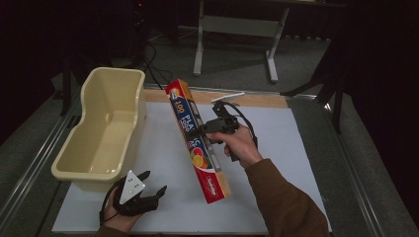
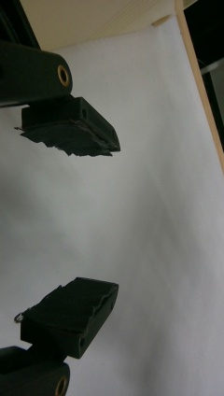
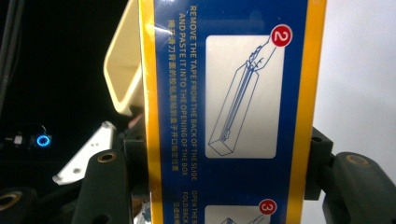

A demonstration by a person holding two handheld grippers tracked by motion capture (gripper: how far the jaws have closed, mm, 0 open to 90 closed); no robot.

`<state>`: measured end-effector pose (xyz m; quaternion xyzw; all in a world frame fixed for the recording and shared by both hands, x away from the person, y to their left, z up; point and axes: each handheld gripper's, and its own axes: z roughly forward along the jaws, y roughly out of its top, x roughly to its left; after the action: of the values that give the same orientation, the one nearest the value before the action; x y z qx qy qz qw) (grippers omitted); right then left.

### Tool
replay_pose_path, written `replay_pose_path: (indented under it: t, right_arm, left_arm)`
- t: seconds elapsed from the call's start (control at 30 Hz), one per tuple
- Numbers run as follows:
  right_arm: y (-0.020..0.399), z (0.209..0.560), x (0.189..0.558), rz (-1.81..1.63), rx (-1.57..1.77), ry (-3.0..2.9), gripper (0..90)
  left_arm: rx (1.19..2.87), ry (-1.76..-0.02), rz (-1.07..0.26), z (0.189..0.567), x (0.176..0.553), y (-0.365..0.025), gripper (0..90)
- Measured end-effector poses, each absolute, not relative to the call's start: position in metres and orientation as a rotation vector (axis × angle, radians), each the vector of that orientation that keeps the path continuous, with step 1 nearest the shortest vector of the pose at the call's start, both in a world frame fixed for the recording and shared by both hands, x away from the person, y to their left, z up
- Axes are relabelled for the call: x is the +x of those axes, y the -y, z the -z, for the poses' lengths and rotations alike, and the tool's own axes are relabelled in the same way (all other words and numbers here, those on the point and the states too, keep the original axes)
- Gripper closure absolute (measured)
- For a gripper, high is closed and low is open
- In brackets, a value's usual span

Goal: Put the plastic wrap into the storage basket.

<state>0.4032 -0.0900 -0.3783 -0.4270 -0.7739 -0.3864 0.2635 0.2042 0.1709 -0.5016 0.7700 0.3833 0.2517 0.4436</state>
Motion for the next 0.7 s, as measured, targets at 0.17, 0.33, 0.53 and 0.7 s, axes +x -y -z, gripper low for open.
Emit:
replay_pose_path:
  t: [0.17,0.33,0.53,0.7]
  right_arm:
    - [0.075,0.368,0.41,1.076,-1.154,2.065,39.5]
    - [0.057,0.36,0.42,1.101,-1.172,2.043,39.5]
    - [0.038,0.354,0.427,1.113,-1.176,2.016,39.5]
    - [0.018,0.35,0.43,1.128,-1.181,1.992,39.5]
  left_arm:
    - [1.91,-0.954,-0.623,0.502,0.205,-0.171,27.5]
    - [1.903,-0.964,-0.627,0.502,0.205,-0.172,27.5]
    - [1.898,-0.963,-0.625,0.502,0.205,-0.172,27.5]
    - [1.898,-0.959,-0.621,0.502,0.206,-0.172,27.5]
